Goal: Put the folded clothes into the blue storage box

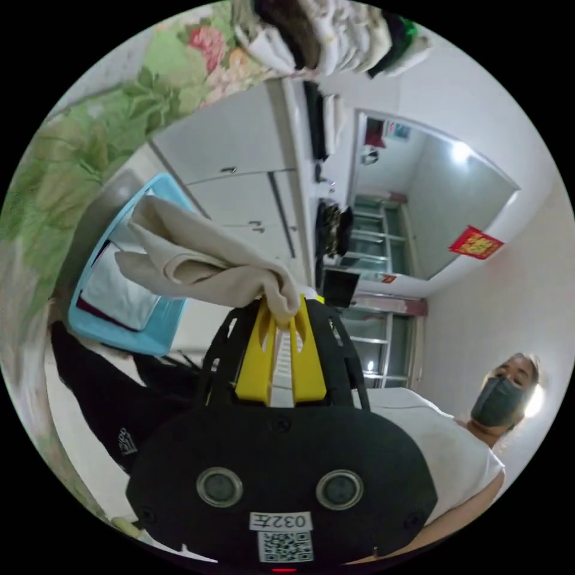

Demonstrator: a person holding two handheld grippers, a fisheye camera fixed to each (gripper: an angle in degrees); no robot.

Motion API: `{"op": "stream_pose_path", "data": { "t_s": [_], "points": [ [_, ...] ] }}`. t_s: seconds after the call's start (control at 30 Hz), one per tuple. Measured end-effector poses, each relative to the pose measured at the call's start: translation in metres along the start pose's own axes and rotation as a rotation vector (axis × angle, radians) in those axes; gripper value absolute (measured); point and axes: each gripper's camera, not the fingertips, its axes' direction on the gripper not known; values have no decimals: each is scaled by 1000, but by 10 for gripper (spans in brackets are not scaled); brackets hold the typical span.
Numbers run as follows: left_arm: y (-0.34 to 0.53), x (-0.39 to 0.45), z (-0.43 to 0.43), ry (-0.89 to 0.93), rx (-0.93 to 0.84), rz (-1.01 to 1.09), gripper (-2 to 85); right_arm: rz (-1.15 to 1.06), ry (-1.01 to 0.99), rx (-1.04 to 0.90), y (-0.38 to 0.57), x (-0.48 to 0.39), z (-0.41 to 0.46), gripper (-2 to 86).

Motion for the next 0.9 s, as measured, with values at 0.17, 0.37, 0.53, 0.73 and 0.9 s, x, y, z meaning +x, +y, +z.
{"op": "stream_pose_path", "data": {
  "t_s": [0.17, 0.37, 0.53, 0.73, 0.9],
  "points": [
    [-44, -19, 54, -96, -137, -24, -10, 78, 29, 118, 6, 47, -26, 31],
    [-61, -38, 87, -161, -216, 89, -9, 50, 106, 140, 22, 88, -32, 33],
    [-44, -112, 112, -420, -386, -64, -8, 340, 387, 13, 49, 168, -11, 48],
    [-3, -138, 103, -492, -467, -177, -15, 536, 411, 28, 86, 203, -6, 46],
    [1, -87, 92, -392, -394, 28, -9, 381, 370, 25, 61, 171, 6, 44]
  ]
}}
